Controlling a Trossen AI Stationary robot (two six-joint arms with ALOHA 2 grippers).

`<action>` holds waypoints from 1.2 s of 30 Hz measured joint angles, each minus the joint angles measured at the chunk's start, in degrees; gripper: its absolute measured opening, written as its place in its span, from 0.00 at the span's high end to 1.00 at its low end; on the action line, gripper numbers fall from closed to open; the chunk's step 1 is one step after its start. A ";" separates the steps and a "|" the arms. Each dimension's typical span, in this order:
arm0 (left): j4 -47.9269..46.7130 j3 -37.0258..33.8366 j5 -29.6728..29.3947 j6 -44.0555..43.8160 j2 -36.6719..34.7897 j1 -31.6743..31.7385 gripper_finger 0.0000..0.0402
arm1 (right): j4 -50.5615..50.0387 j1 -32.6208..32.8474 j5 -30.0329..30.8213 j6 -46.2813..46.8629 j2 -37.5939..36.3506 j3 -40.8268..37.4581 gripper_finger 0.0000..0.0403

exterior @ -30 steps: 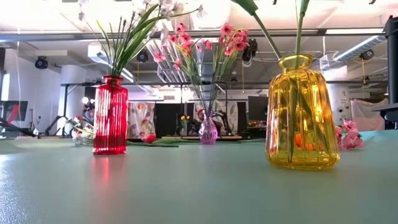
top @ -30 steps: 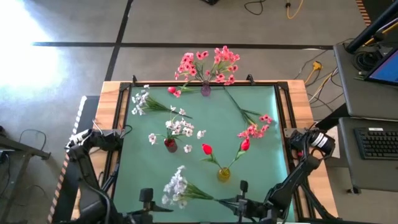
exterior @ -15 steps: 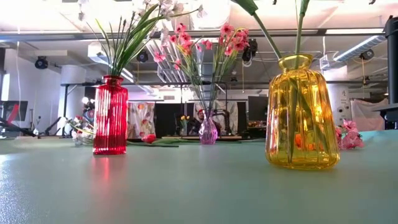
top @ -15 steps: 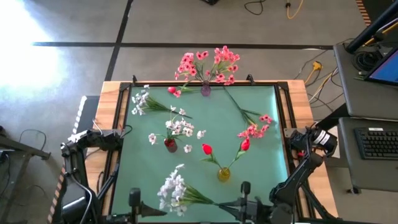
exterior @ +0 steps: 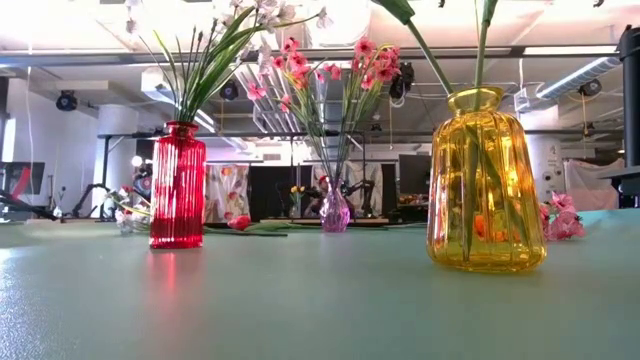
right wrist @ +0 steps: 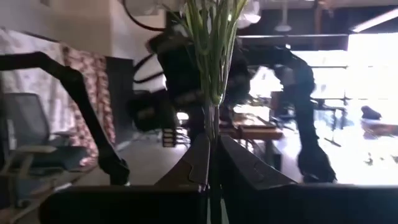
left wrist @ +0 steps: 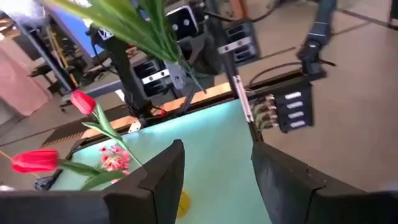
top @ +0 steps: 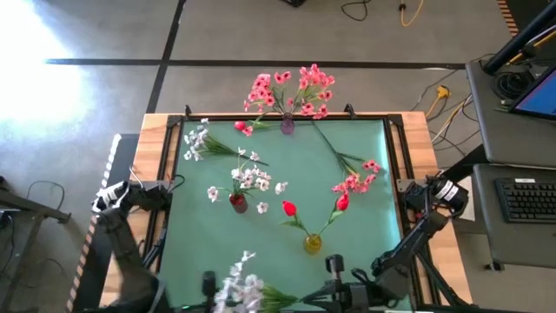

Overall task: Sort flowers into vase by color
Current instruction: Put the bottom white flower into the red flower vase

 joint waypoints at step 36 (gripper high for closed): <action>74.81 -22.85 19.98 30.26 0.11 14.42 0.78 | -0.62 -5.94 -9.03 -1.55 0.18 -0.03 0.97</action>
